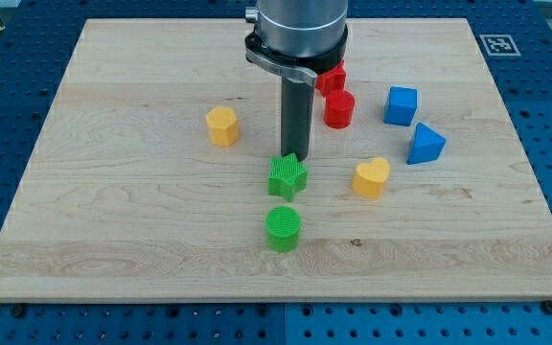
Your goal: Slide the green star to the green circle
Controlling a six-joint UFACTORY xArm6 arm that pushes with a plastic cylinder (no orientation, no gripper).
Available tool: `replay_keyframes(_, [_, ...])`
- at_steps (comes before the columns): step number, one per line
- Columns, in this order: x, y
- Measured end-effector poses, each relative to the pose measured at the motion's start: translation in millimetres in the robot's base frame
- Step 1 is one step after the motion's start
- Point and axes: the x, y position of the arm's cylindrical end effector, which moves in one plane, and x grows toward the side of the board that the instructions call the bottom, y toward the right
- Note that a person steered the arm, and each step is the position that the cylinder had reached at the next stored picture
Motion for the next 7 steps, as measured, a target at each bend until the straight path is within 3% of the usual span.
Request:
replay_keyframes(3, [21.7, -14.1])
replay_keyframes(7, [54.8, -92.2])
